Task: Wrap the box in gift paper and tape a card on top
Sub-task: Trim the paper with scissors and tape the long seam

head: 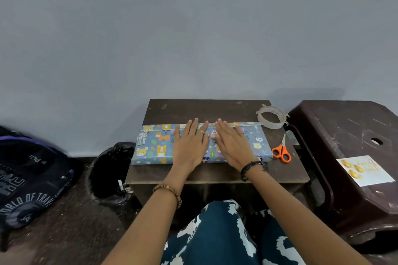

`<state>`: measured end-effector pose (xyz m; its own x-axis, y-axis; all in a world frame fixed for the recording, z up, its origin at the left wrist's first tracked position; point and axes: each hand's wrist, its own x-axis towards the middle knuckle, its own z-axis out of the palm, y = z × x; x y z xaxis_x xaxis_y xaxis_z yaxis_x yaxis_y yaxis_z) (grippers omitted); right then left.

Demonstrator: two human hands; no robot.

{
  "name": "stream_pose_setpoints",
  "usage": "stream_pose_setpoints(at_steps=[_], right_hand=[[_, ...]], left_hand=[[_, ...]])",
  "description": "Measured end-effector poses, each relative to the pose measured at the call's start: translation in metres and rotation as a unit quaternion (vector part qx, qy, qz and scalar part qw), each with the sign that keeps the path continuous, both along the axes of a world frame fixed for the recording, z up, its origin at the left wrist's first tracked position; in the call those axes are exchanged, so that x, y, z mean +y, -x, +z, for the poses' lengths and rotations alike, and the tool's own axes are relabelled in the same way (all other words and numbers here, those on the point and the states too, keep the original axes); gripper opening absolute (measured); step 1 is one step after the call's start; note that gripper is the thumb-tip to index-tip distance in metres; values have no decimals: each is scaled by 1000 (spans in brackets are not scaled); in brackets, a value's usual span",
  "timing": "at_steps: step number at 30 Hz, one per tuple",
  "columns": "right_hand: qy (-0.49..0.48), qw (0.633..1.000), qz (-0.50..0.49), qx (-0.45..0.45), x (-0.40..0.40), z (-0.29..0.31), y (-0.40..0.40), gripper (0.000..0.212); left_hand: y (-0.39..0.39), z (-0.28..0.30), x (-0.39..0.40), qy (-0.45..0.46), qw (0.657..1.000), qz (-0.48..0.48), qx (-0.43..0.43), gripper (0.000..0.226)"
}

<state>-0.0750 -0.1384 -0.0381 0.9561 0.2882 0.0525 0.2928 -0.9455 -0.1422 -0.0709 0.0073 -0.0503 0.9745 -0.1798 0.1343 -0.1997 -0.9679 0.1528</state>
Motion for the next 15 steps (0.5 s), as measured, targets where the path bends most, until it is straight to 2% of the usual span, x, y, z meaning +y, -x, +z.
stream_pose_setpoints(at_steps=[5,7,9,11,13,15], right_hand=[[-23,991,-131,10,-16,2,-10,53],[-31,988,-149,23,-24,6,-16,54],[-61,991,-118,32,-26,11,-19,54],[-78,995,-38,41,-17,15,-17,51],[-42,998,25,35,0,12,-12,49],[-19,1000,21,13,13,6,-8,48]], left_hand=[[0,1,2,-1,1000,-3,-2,49],[0,0,2,-5,1000,-6,-4,50],[0,-1,3,-8,1000,-7,-5,50],[0,-2,2,-6,1000,-5,-5,49],[0,-2,1,-6,1000,-1,-7,49],[0,-1,1,-10,1000,2,-4,50]])
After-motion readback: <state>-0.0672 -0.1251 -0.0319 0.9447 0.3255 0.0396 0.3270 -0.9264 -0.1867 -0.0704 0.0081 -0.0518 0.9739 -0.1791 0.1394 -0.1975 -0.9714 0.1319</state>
